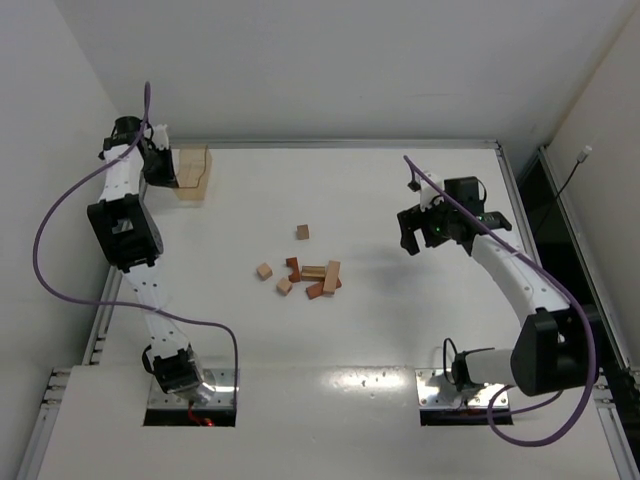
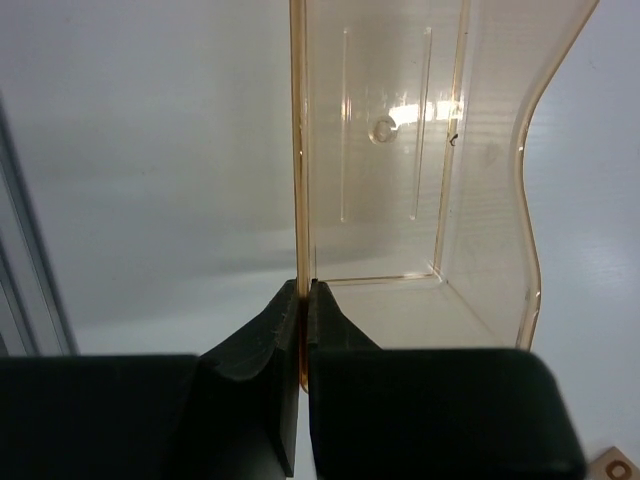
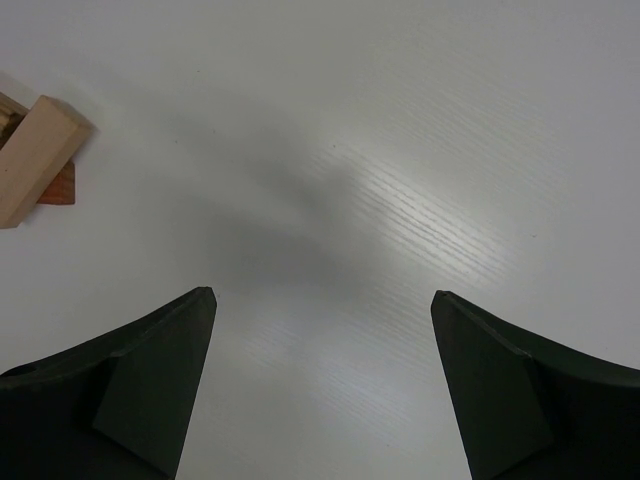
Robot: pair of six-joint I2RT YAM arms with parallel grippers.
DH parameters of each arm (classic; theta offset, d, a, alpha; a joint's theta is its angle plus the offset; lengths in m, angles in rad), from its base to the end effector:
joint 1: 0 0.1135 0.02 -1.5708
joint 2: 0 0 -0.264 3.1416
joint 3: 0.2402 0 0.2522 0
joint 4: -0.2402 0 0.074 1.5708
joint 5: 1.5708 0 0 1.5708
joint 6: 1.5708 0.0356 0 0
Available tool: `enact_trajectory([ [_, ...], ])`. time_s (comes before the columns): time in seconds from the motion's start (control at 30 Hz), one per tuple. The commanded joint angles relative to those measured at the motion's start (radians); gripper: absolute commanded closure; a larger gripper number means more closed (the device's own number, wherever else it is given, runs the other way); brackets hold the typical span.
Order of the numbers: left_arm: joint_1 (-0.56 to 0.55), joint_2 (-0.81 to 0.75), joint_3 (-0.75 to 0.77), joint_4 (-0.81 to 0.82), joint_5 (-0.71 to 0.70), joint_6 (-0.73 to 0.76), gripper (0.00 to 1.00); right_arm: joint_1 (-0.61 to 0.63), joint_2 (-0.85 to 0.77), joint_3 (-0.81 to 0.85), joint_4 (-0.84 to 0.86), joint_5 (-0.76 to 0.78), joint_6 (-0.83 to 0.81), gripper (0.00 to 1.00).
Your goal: Build the wood block tower
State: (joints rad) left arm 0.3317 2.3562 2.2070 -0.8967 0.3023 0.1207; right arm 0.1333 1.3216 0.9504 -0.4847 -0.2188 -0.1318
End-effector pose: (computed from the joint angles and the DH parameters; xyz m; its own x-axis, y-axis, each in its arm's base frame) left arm 0.4875 0.1567 0.2296 -0.8327 -0.1652 -0.5285 -0.0701 0.9782 -0.1954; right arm 0.2727 0.0444 0.2543 -0.7064 -0.2241 -0.6714 -0.3668 0.9272 0.0763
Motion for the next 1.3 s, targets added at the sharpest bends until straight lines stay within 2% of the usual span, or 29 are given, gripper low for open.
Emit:
enact_trajectory([
  [0.0, 0.017, 0.029, 0.059, -0.007, 0.0, 0.02, 1.0, -0.004, 0.017, 0.045, 0.018, -0.033, -0.011, 0.13],
  [0.27, 0.058, 0.029, -0.001, 0.102, -0.032, -0.024, 1.0, 0.005, 0.047, 0.054, 0.018, -0.024, -0.011, 0.13],
  [0.57, 0.078, 0.07, 0.016, 0.122, -0.071, -0.024, 1.0, 0.005, 0.065, 0.064, 0.018, -0.033, -0.011, 0.13],
  [0.63, 0.078, 0.083, 0.016, 0.122, -0.081, -0.013, 0.97, 0.005, 0.074, 0.064, 0.018, -0.033, -0.011, 0.13],
  [0.67, 0.078, 0.093, 0.025, 0.122, -0.081, -0.004, 0.86, 0.005, 0.074, 0.064, 0.018, -0.033, -0.011, 0.13],
  [0.73, 0.078, 0.094, 0.025, 0.122, -0.081, 0.007, 0.75, 0.005, 0.074, 0.064, 0.018, -0.033, -0.011, 0.13],
  [0.77, 0.078, 0.103, 0.025, 0.122, -0.091, 0.007, 0.61, 0.005, 0.074, 0.064, 0.018, -0.033, -0.011, 0.13],
  [0.83, 0.078, 0.103, 0.025, 0.122, -0.091, 0.016, 0.52, 0.005, 0.074, 0.064, 0.018, -0.033, -0.011, 0.13],
  [0.87, 0.078, 0.103, 0.025, 0.122, -0.091, 0.016, 0.43, 0.005, 0.074, 0.064, 0.018, -0.033, -0.011, 0.13],
  [0.97, 0.078, 0.103, 0.025, 0.131, -0.103, 0.016, 0.31, 0.005, 0.074, 0.064, 0.009, -0.033, -0.011, 0.13],
  [1.1, 0.078, 0.017, -0.041, 0.195, -0.124, 0.007, 0.2, 0.005, 0.074, 0.064, 0.009, -0.033, -0.011, 0.13],
  [1.27, 0.078, -0.119, -0.095, 0.231, -0.046, -0.013, 0.17, 0.005, 0.042, 0.064, 0.009, -0.033, -0.011, 0.13],
])
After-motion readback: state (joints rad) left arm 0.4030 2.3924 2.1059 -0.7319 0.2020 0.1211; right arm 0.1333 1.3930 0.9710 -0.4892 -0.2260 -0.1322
